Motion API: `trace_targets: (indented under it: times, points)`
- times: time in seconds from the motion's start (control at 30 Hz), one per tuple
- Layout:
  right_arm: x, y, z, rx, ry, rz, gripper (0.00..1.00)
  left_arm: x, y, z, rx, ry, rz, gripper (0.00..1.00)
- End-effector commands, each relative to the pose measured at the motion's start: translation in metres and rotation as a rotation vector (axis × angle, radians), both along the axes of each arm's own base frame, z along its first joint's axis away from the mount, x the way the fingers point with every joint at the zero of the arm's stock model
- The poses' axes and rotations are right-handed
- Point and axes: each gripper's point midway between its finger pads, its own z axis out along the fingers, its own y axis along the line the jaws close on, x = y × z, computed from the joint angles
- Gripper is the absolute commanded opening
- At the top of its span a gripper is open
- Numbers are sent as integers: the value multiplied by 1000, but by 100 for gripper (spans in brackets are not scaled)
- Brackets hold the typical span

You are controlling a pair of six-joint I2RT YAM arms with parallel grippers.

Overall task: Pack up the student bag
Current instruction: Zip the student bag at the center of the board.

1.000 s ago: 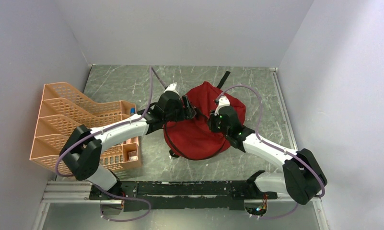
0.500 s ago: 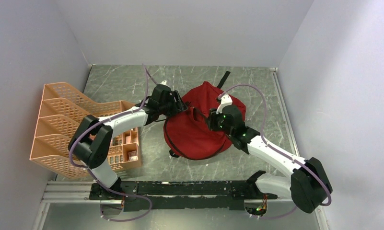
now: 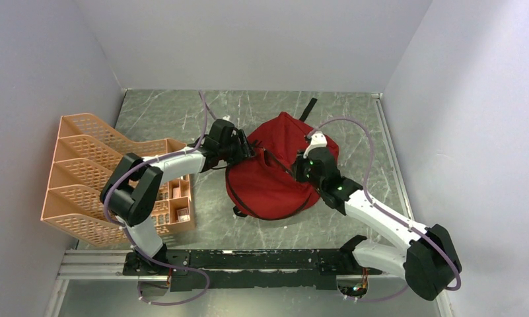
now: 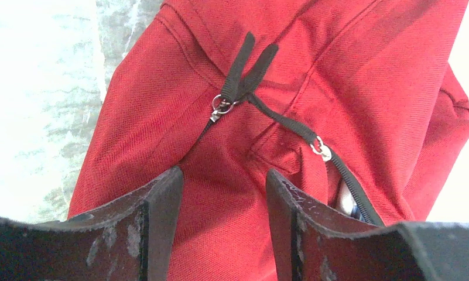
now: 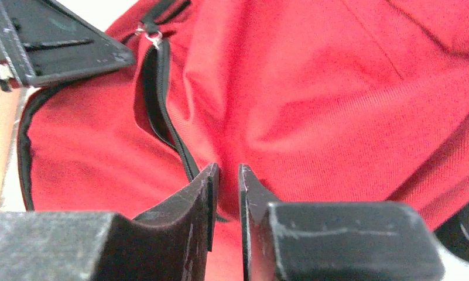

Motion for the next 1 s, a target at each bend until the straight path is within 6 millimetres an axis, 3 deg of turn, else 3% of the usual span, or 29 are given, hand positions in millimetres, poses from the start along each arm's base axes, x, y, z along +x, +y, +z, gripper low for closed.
trace_targets:
  times: [0.0, 0.2, 0.47, 0.57, 0.8, 0.97]
  points:
    - [-11, -24, -24, -24, 38, -109, 20, -2, 6, -14, 18, 12, -14, 59]
    - [-20, -34, -55, -47, 103, -154, 15, -4, 13, -27, 60, 39, 2, 58]
    - [-18, -36, -46, -58, 96, -168, 14, -7, 23, -41, 96, 73, 20, 57]
    - [-11, -36, -26, -36, 48, -181, 14, -5, 20, -29, 67, 53, 5, 56]
    - [5, -35, 31, -29, -38, -198, 24, 9, 19, 23, 22, -60, -12, 57]
    - [6, -25, 37, -11, -20, -165, 28, 14, 22, 46, -61, -46, 34, 59]
